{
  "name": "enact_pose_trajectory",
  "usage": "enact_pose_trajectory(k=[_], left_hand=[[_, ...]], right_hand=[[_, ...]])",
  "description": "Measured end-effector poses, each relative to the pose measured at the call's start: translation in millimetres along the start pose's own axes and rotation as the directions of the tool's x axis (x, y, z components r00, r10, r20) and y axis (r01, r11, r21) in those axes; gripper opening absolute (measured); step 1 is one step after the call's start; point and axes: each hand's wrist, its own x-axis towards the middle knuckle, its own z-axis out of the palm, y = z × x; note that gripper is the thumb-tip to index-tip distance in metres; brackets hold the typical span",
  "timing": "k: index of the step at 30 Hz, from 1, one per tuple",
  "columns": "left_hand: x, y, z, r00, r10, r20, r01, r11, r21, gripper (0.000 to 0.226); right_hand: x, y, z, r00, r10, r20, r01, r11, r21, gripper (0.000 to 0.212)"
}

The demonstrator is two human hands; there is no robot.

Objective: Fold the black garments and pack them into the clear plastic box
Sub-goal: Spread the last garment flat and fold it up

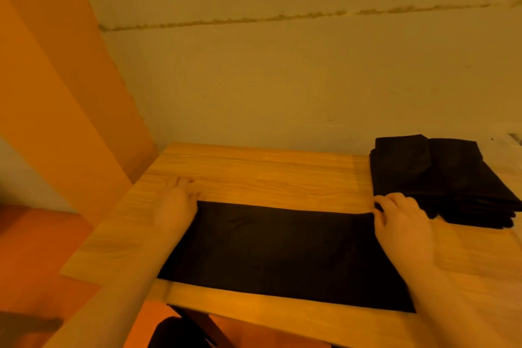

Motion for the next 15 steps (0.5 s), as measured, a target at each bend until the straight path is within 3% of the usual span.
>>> enact_pose_trajectory(k=[2,3,4,6,8,9,12,15], left_hand=[[-30,29,4,0.994,0.071,0.079,-0.077,0.995,0.064,0.045],[-49,43,8,0.982,0.082,0.172,-0.105,0.986,0.126,0.057],[-68,54,15,0.960,0.059,0.273,-0.115,0.974,0.197,0.069],[-84,63,31,0.908,-0.073,0.412,-0.060,0.952,0.301,0.081],[-73,60,42,0.899,-0.145,0.413,0.006,0.947,0.321,0.081],[-62,58,45,0.903,-0.143,0.405,0.002,0.944,0.329,0.080],[-29,62,53,0.896,-0.009,0.444,-0.139,0.944,0.300,0.076],[1,73,57,0.833,0.148,0.534,-0.316,0.918,0.238,0.072]], right_hand=[[-3,-12,0,0.985,-0.174,0.001,0.173,0.984,0.041,0.026],[-6,-19,0,0.952,-0.299,0.071,0.294,0.953,0.070,0.028],[-9,-26,0,0.891,-0.405,0.202,0.395,0.914,0.093,0.035],[-9,-29,4,0.731,-0.496,0.469,0.516,0.851,0.096,0.073],[-12,-22,4,0.698,-0.404,0.591,0.441,0.893,0.089,0.100],[-16,-18,3,0.716,-0.355,0.601,0.393,0.917,0.074,0.105],[-36,-22,-7,0.753,-0.251,0.608,0.323,0.946,-0.009,0.114],[-54,-33,-14,0.754,-0.189,0.629,0.275,0.960,-0.041,0.122]])
